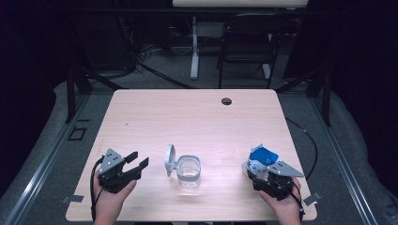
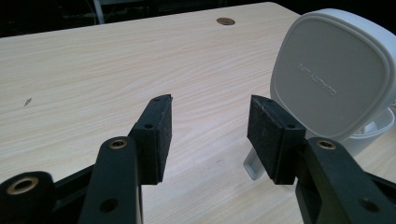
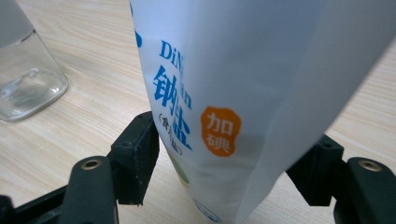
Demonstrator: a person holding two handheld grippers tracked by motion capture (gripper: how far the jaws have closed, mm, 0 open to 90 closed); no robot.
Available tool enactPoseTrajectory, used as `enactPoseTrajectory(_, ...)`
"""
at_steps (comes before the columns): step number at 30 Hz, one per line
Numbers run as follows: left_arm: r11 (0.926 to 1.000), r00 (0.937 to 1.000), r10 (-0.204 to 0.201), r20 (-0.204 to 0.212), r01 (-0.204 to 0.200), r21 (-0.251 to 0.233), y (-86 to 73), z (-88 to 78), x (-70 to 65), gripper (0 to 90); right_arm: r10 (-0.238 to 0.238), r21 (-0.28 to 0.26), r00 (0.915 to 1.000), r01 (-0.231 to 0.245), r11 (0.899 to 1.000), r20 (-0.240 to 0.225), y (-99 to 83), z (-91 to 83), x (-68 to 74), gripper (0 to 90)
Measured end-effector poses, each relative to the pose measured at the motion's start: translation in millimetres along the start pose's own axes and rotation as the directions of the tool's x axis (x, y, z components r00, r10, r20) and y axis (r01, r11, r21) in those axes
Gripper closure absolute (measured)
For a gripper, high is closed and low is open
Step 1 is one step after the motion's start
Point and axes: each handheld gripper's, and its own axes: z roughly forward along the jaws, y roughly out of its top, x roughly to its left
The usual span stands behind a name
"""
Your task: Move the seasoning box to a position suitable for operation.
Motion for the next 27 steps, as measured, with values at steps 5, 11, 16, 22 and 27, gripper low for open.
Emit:
enactPoseTrajectory(5,1.0,1.0,0.0,0.0,0.0,0.002,-0.2,0.4,0.0,50.4,-0.001,-0.009,1.0,0.001,1.0,-0.004,-3.7,2.8,-0.6,32.9)
enactPoseTrajectory(11,1.0,1.0,-0.001,-0.002,0.001,-0.001,0.0,-0.2,-0.1,50.4,0.0,-0.007,1.0,0.0,1.0,-0.008,-7.6,6.9,-1.0,33.1)
enactPoseTrajectory(16,1.0,1.0,0.001,-0.001,-0.001,0.0,-0.1,0.1,0.0,50.4,-0.002,0.003,1.0,0.002,1.0,-0.009,-12.5,10.7,-1.1,32.6)
enactPoseTrajectory(22,1.0,1.0,0.0,-0.001,0.0,0.001,-0.5,0.5,0.0,50.4,0.002,-0.019,1.0,-0.002,1.0,-0.002,-17.0,14.2,-0.1,32.9)
enactPoseTrajectory(27,1.0,1.0,-0.002,-0.003,0.002,0.004,-1.1,1.2,0.3,50.4,-0.001,-0.017,1.0,0.001,1.0,0.003,-19.8,18.2,0.5,33.1)
